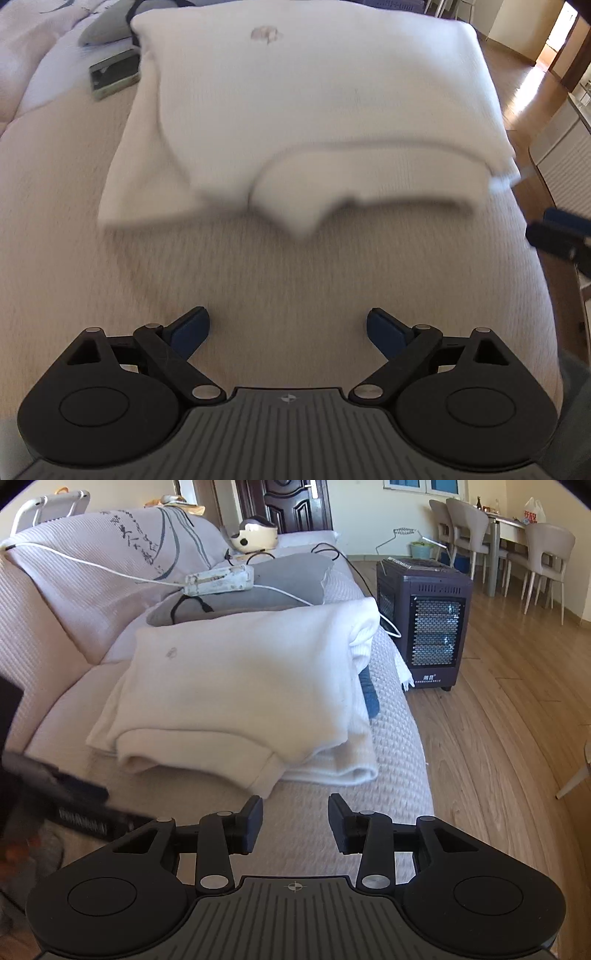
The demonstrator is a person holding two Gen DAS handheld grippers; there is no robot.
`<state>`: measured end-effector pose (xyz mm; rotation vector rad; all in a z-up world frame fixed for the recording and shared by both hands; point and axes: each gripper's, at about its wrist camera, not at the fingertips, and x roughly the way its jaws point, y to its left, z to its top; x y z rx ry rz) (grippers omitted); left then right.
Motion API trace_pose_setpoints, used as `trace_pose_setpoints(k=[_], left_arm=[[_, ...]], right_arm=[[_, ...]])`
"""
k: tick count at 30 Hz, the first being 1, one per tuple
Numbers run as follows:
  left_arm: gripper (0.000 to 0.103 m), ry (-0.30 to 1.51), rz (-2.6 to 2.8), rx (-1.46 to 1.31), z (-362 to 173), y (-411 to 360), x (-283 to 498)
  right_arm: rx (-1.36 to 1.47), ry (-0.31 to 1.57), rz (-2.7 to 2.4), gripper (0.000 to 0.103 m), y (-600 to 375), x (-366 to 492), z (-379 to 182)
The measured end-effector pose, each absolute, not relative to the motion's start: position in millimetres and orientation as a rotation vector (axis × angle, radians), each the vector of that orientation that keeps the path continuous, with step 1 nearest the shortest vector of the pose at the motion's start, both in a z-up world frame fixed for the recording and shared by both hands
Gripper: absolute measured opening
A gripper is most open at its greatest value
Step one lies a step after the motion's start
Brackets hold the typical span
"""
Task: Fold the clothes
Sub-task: 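Open both tools to release the sweatshirt on the stack and withdraw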
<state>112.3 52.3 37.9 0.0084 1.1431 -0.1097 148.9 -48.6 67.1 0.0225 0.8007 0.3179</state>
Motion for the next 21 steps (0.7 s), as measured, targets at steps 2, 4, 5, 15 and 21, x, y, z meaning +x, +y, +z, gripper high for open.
trace_pose_setpoints(k=[2,4,5,15,21], left_arm=[[0.093,1.112,-0.114,0.017,40.7,53.0,96.4],[0.093,1.072,-0.120,0.027,44.6,52.6,81.5],[0.093,1.051,-0.122,0.031,46.7,52.1,74.5],[0.094,0.977,-0.100,0.122,36.4,36.6,20.7],[0.103,0.978,-0.105,0.145,19.9,28.1,-3.8]], right_arm=[[0.018,0.791,0.318,0.043,-45.6,139.2,71.5],[0.005,0.775,0.315,0.047,-41.3,128.7,75.5],[0.005,0.767,0.312,0.048,-39.8,124.3,77.2],[0.041,0.762,0.307,0.061,-23.6,92.8,63.2],[0.026,0.837,0.328,0.061,-14.9,82.9,40.5]])
